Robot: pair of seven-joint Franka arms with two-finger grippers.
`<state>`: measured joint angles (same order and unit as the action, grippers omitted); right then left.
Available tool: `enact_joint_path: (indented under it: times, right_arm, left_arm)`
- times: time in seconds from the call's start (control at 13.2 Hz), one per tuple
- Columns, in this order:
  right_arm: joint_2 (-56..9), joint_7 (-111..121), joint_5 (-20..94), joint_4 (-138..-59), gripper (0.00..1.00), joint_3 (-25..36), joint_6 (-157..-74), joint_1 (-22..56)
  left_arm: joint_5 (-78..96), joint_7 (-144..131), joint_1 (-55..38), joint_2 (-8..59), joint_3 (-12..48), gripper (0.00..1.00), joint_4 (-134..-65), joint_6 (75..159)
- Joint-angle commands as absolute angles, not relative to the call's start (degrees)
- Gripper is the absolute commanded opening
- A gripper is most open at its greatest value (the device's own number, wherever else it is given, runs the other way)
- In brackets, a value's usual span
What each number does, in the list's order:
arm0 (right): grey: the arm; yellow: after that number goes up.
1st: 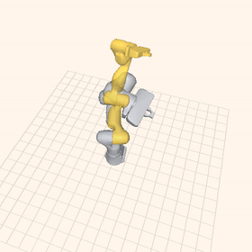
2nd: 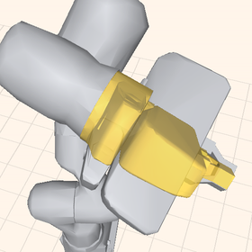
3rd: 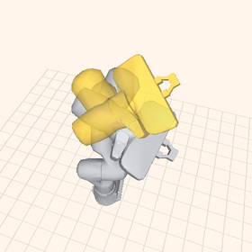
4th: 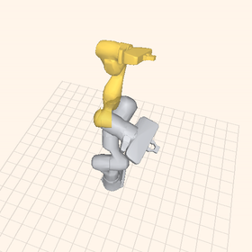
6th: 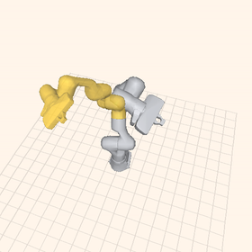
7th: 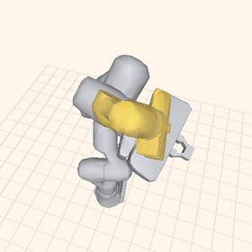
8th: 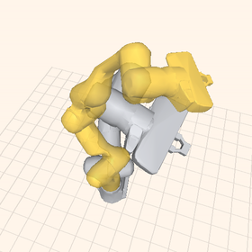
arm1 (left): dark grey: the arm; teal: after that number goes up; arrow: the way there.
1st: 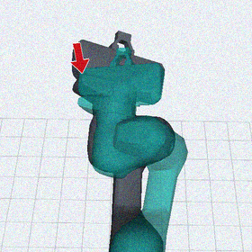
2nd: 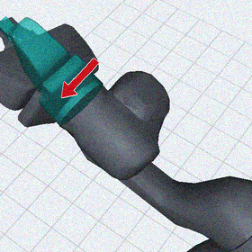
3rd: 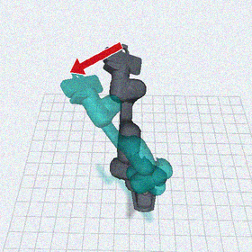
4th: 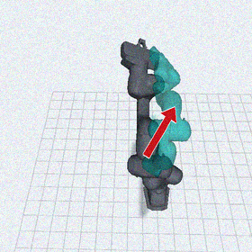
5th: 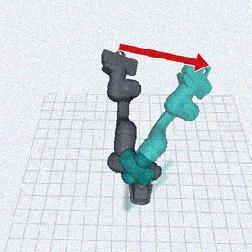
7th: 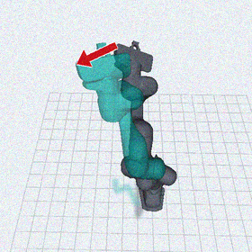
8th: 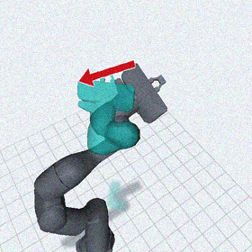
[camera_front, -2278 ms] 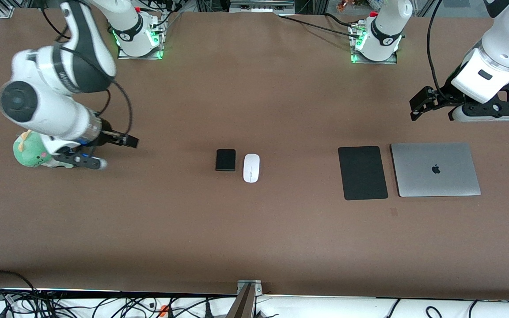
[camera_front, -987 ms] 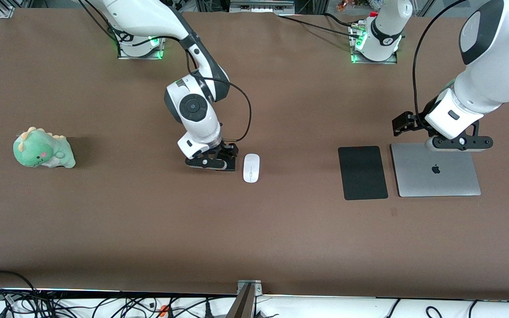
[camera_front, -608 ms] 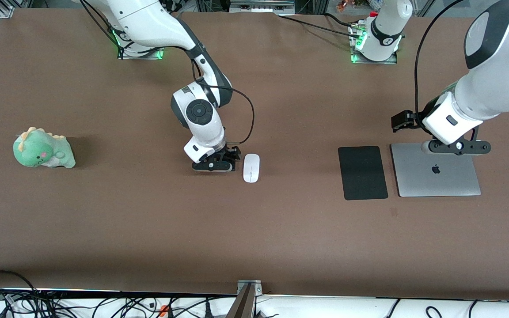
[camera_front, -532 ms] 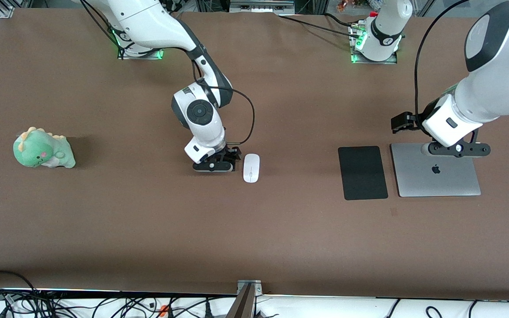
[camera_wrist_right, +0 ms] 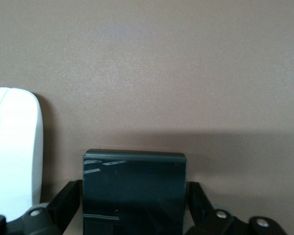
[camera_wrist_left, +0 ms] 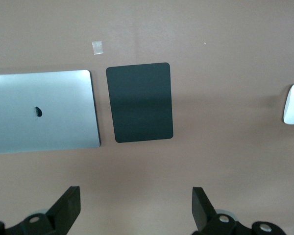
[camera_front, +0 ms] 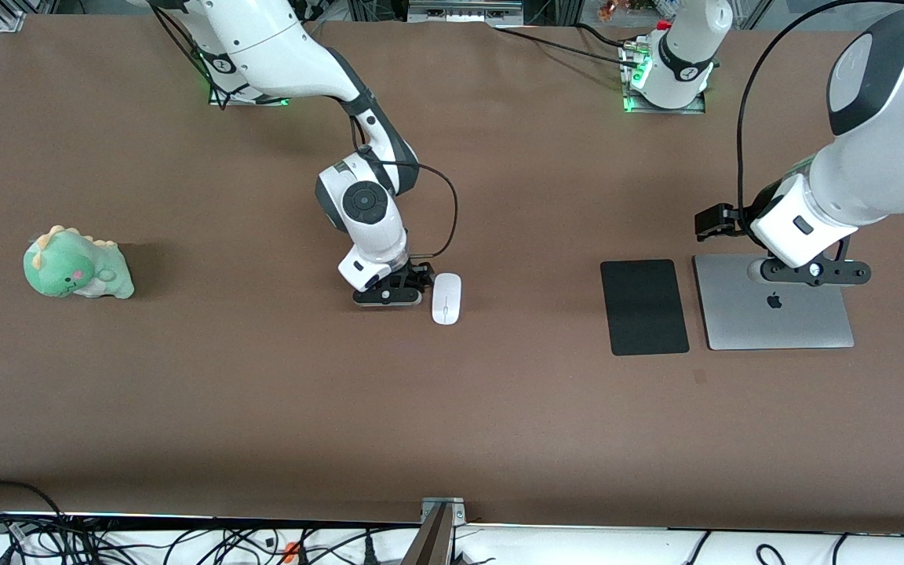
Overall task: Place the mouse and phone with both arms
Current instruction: 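Close the right gripper on the black phone and lift it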
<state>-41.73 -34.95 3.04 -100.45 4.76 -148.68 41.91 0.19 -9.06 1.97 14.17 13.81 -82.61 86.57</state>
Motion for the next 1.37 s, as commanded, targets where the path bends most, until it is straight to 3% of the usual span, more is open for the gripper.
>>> enact_joint_path:
  times: [0.0,0.23,0.53,0.91,1.06,1.29]
  right_arm:
    - [-42.36,-34.37,2.20,-99.93,0.84,5.36,-149.15,42.54]
    - [-42.10,-32.87,2.29,-99.76,0.51,5.36,-147.67,42.19]
    - [-41.14,-26.75,2.63,-94.76,0.41,5.71,-135.12,40.00]
    - [-36.40,-8.74,3.52,-94.74,0.34,5.63,-127.72,30.52]
    - [-34.29,-3.54,4.39,-95.97,0.33,5.71,-125.78,26.56]
    - [-29.28,-1.94,4.39,-101.49,0.30,5.80,-125.68,19.53]
  left_arm:
    - [-0.44,-2.04,2.02,14.77,13.62,1.00,-81.03,85.51]
    - [-0.01,3.40,1.93,14.59,13.71,1.00,-81.12,85.52]
    - [3.15,4.66,2.55,14.85,13.62,1.00,-81.03,85.95]
    - [8.61,4.04,2.90,14.76,13.54,1.00,-84.19,88.32]
    - [11.24,1.34,1.94,14.59,13.71,1.00,-88.22,93.31]
    - [11.16,-8.84,0.44,14.68,19.48,1.00,-94.37,102.71]
